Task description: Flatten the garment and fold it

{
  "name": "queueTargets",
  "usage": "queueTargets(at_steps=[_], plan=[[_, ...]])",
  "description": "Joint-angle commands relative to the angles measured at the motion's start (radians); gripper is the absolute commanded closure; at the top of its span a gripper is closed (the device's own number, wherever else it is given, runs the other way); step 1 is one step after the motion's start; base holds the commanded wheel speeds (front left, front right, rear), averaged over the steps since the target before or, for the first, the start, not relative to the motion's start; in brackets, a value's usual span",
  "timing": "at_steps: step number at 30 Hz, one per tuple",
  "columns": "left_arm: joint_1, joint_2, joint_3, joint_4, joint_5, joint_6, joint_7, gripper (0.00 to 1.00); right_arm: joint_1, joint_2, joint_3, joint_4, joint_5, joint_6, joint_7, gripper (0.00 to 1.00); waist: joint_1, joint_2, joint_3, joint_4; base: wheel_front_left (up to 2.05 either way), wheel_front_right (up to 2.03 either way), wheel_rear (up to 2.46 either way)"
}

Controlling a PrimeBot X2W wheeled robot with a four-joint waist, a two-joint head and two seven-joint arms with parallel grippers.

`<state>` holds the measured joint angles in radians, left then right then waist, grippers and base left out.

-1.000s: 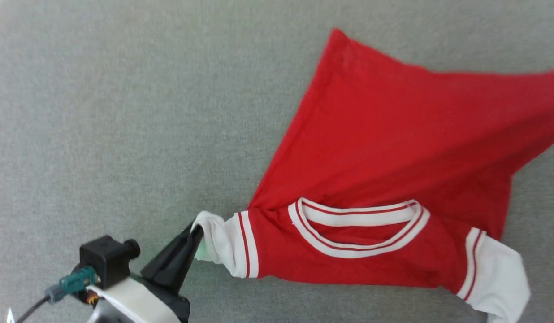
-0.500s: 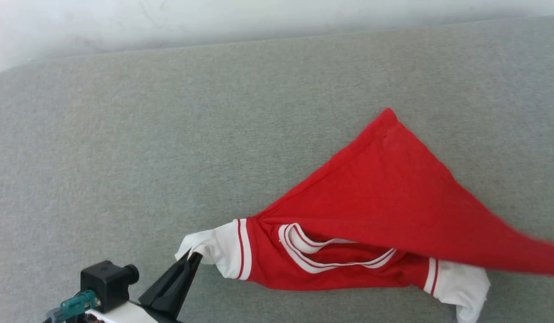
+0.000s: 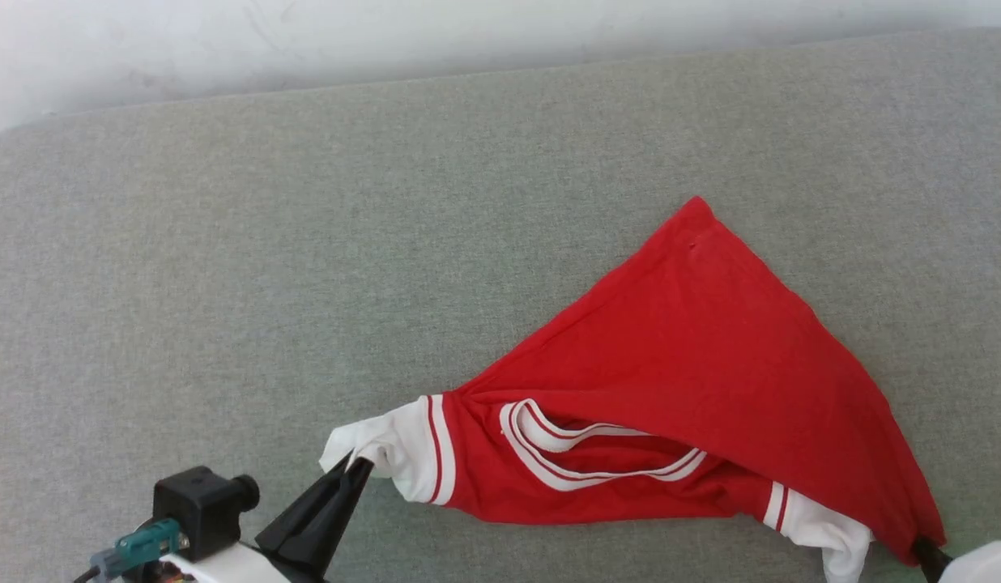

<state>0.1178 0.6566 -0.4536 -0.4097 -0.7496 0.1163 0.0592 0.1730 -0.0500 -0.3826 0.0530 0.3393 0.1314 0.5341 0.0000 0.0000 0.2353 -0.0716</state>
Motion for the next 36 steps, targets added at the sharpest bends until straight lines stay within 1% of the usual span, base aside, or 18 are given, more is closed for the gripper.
queueTargets(at_steps=[1,3,4,5,8,11,12,13,14,15,17,19,22,23,26,27,31,36], plan=[[-0.020,0.001,-0.004,-0.004,-0.002,-0.001,0.003,1.00,-0.040,0.000,0.007,0.051,-0.010,-0.001,-0.031,1.00,0.0000,0.0000,-0.003,0.003,0.00,0.00,0.00],[-0.025,-0.003,-0.006,-0.001,-0.002,-0.001,0.004,1.00,-0.063,0.000,0.013,0.086,-0.010,-0.001,-0.062,1.00,0.0000,0.0000,-0.007,0.001,0.00,0.00,0.00],[-0.026,-0.005,-0.006,0.001,-0.002,0.000,0.002,1.00,-0.071,0.000,0.014,0.094,-0.012,-0.001,-0.074,0.66,0.0000,0.0000,-0.009,-0.001,0.00,0.00,0.00],[-0.026,-0.009,-0.006,0.004,-0.004,0.001,-0.001,1.00,-0.075,0.000,0.016,0.095,-0.016,-0.001,-0.079,0.00,0.0000,0.0000,-0.011,-0.003,0.00,0.00,0.00],[-0.025,-0.017,-0.011,0.009,-0.003,0.002,-0.006,1.00,-0.068,0.000,-0.001,0.034,-0.010,-0.001,-0.070,0.00,0.0000,0.0000,-0.014,0.002,0.00,0.00,0.00],[-0.024,-0.022,-0.020,0.012,0.002,0.000,-0.012,1.00,-0.038,0.000,-0.019,-0.126,0.012,-0.001,0.026,0.00,0.0000,0.0000,-0.010,0.012,0.00,0.00,0.00],[-0.024,-0.022,-0.020,0.012,0.002,0.000,-0.012,1.00,-0.038,0.000,-0.019,-0.126,0.012,-0.001,0.026,0.00,0.0000,0.0000,-0.010,0.012,0.00,0.00,0.00],[-0.024,-0.023,-0.022,0.012,0.004,0.000,-0.013,1.00,-0.036,0.000,-0.027,-0.196,0.012,-0.001,0.060,0.00,0.0000,0.0000,-0.006,0.016,0.00,0.00,0.00],[-0.026,-0.025,-0.025,0.011,0.008,0.000,-0.015,1.00,-0.051,-0.008,-0.036,-0.327,0.000,-0.001,0.131,0.00,0.0000,0.0000,0.001,0.024,0.00,0.00,0.00],[-0.026,-0.025,-0.025,0.011,0.008,0.000,-0.015,1.00,-0.051,-0.008,-0.036,-0.327,0.000,-0.001,0.131,0.00,0.0000,0.0000,0.001,0.024,0.00,0.00,0.00],[-0.037,-0.029,-0.029,0.010,0.013,-0.002,-0.016,1.00,-0.127,-0.023,-0.019,-0.455,-0.007,-0.001,0.221,0.00,0.0000,0.0000,0.017,0.037,0.00,0.00,0.00],[-0.049,-0.032,-0.033,0.009,0.016,-0.007,-0.016,1.00,-0.195,-0.047,0.017,-0.482,-0.022,-0.001,0.261,0.00,0.0000,0.0000,0.030,0.048,0.00,0.00,0.00],[-0.063,-0.034,-0.037,0.010,0.020,-0.013,-0.015,1.00,-0.271,-0.059,0.061,-0.468,-0.035,-0.001,0.287,0.00,0.0000,0.0000,0.046,0.059,0.00,0.00,0.00],[-0.078,-0.037,-0.040,0.010,0.023,-0.019,-0.015,1.00,-0.351,-0.077,0.116,-0.429,-0.061,-0.001,0.294,0.00,0.0000,0.0000,0.065,0.070,0.00,0.00,0.00],[-0.100,-0.040,-0.044,0.010,0.029,-0.026,-0.013,1.00,-0.465,-0.093,0.192,-0.338,-0.102,-0.001,0.291,0.00,0.0000,0.0000,0.095,0.088,0.00,0.00,0.00],[-0.100,-0.040,-0.044,0.010,0.029,-0.026,-0.013,1.00,-0.465,-0.093,0.192,-0.338,-0.102,-0.001,0.291,0.00,0.0000,0.0000,0.095,0.088,0.00,0.00,0.00],[-0.125,-0.042,-0.048,0.011,0.035,-0.034,-0.009,1.00,-0.590,-0.103,0.258,-0.193,-0.139,-0.001,0.293,0.00,0.0000,0.0000,0.133,0.113,0.00,0.00,0.00],[-0.149,-0.051,-0.054,0.021,0.035,-0.046,-0.012,1.00,-0.689,-0.128,0.297,-0.039,-0.183,-0.001,0.300,0.00,0.0000,0.0000,0.167,0.146,0.00,0.00,0.00]])
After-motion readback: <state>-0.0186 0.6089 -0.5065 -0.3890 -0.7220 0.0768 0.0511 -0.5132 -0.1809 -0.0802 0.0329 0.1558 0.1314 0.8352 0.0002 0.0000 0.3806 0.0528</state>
